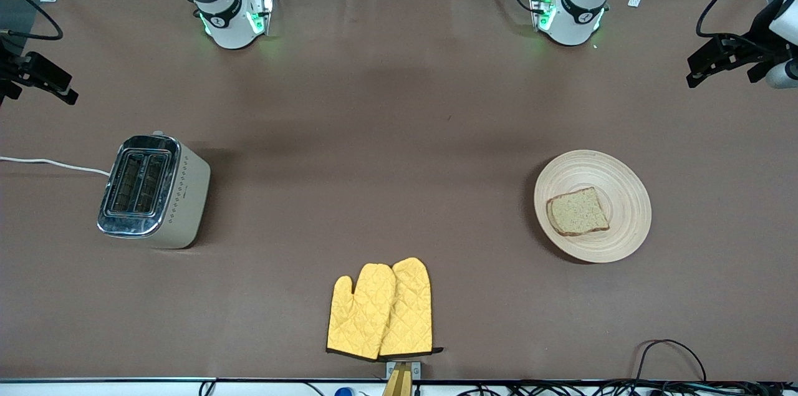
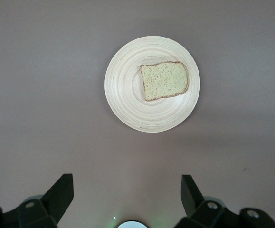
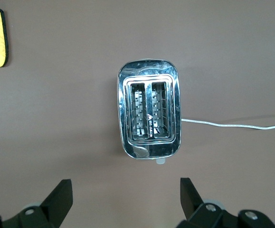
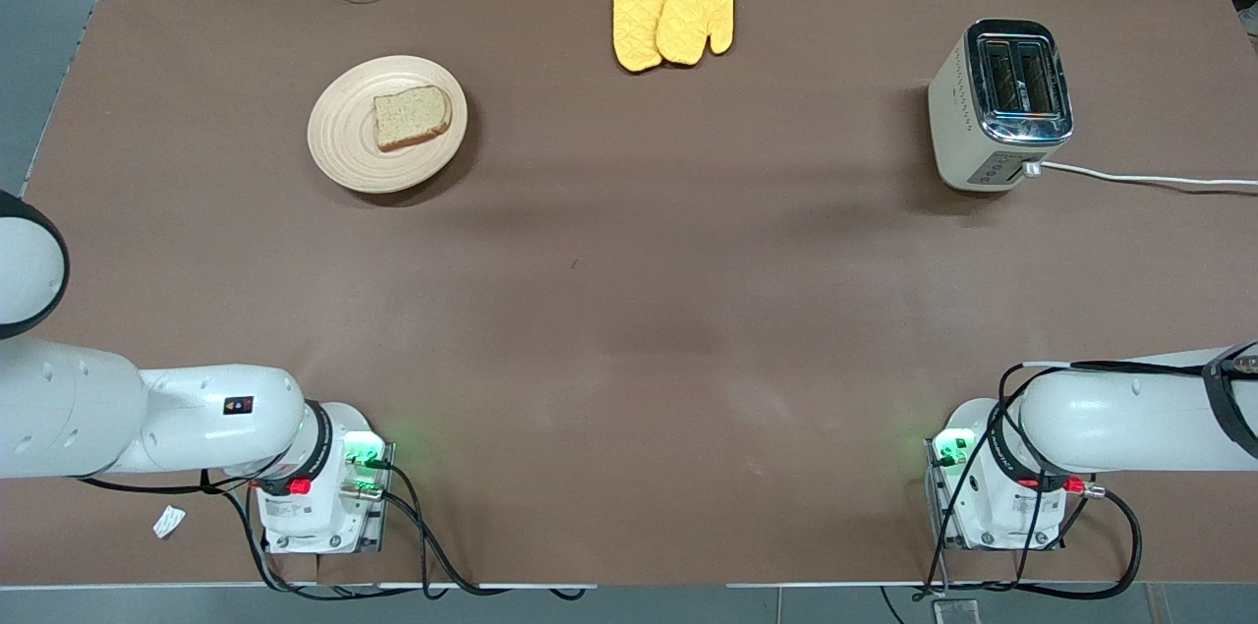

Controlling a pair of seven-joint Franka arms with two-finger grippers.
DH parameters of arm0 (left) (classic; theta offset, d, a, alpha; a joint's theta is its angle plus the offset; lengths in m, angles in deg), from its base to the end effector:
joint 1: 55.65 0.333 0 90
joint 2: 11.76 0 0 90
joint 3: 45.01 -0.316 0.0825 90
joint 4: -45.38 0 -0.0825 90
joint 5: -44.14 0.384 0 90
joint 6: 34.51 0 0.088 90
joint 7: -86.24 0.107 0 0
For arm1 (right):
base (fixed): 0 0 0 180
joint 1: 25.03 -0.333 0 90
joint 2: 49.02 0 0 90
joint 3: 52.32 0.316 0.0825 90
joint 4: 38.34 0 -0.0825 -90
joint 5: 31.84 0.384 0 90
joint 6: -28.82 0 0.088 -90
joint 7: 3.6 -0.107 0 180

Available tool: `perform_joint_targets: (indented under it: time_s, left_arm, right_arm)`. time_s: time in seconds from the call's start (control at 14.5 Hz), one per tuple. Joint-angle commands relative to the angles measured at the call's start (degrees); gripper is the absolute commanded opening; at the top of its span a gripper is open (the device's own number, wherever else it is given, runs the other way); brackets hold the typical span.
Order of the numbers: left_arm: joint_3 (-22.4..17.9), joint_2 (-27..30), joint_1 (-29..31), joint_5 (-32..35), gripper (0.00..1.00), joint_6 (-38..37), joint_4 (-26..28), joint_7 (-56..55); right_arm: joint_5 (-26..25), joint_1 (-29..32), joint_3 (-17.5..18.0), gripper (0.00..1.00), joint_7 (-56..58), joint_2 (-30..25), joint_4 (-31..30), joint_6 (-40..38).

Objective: Move plate and put bread in toaster
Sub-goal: 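Reach the left gripper toward the rim of the wooden plate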

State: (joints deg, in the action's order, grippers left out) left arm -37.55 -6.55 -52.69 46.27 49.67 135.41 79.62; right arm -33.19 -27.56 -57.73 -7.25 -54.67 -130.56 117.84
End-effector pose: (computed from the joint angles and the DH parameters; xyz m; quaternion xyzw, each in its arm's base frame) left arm 0.5140 -0.0398 0.6638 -0.9995 -0.0206 0.0036 0.0249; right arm 0.5211 -0.0316 0.6575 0.9981 -0.0573 0.0212 0.0070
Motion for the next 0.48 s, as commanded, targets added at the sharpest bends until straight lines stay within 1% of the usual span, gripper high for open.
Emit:
perform_joint_targets:
  time_s: [0.0,0.14,0.21,0.28,0.34,0.41]
  left_arm:
    - [0.01,-0.46,0.12,-0.11,1.0,-0.77,-1.44,0.29]
    - [-0.08,-1.85,0.21,-0.11,1.0,-0.77,-2.66,0.38]
    - [-0.17,-4.13,0.38,-0.46,1.0,-0.85,-4.85,0.55]
    - [-0.78,-5.54,1.08,-0.9,1.0,-0.85,-5.13,0.99]
    - [-1.65,-7.12,3.0,-2.73,1.0,-0.77,-4.96,1.08]
    - [-2.01,-8.88,3.98,-6.58,1.0,-0.59,-4.78,0.99]
  right_arm:
    - [-0.94,0.16,0.4,1.0,-0.83,-0.32,-0.5,-0.16]
    - [-0.85,0.16,0.4,1.0,-0.92,-0.32,-0.5,-0.16]
    - [-0.85,0.16,0.4,1.0,-0.92,-0.32,-0.5,-0.16]
    - [-0.85,0.16,0.4,1.0,-0.92,-0.32,-0.5,-0.16]
    - [-0.85,0.07,0.4,1.0,-0.92,-0.32,-0.5,-0.16]
    - [-0.85,0.16,0.4,1.0,-0.92,-0.32,-0.5,-0.16]
